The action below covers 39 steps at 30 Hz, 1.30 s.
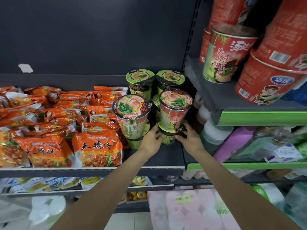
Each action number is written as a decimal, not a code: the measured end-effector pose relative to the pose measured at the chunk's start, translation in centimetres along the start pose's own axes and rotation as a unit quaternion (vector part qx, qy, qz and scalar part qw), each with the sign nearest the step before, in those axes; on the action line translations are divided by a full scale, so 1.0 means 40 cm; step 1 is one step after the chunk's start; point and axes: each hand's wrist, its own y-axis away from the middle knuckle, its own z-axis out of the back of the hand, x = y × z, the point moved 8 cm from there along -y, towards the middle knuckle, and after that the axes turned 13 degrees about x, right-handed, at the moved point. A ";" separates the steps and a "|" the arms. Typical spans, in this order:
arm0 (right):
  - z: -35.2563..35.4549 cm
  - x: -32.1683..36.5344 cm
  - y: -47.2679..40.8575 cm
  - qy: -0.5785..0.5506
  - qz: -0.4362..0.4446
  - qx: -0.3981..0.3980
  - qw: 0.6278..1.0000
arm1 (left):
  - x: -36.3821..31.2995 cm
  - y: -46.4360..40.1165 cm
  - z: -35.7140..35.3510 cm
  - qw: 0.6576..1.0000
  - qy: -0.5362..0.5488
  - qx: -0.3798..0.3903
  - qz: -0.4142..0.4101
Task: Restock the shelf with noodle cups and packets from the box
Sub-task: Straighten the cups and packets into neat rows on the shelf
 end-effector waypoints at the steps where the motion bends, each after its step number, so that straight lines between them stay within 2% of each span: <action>1: 0.001 -0.001 0.002 -0.006 -0.003 0.002 1.000 | 0.001 -0.003 -0.002 1.000 0.015 0.002 0.002; 4: 0.004 -0.011 0.003 0.006 -0.011 -0.008 1.000 | 0.009 -0.016 -0.004 0.999 0.040 0.001 0.007; 11: -0.002 -0.013 0.008 0.026 0.002 -0.001 1.000 | -0.001 -0.026 -0.004 1.000 0.024 0.011 0.006; 13: 0.011 -0.005 0.011 0.049 0.010 -0.006 0.999 | -0.008 -0.020 -0.004 1.000 0.000 0.007 -0.006; 17: 0.043 0.033 0.012 0.101 0.048 -0.022 0.994 | -0.060 -0.007 0.018 0.987 -0.133 -0.055 -0.069; 21: 0.028 0.032 -0.004 0.124 0.041 0.017 0.991 | -0.104 -0.017 0.029 0.987 -0.109 -0.068 -0.093; 26: 0.051 0.022 -0.007 0.120 0.035 -0.062 0.990 | -0.110 -0.049 0.044 0.986 -0.115 -0.094 -0.077; 31: 0.051 0.031 -0.005 0.103 0.029 -0.108 0.988 | -0.103 -0.051 0.047 0.980 -0.104 -0.143 -0.087; 39: 0.031 0.048 0.030 0.108 0.032 -0.120 0.986 | -0.118 -0.019 0.036 0.971 -0.139 -0.169 -0.098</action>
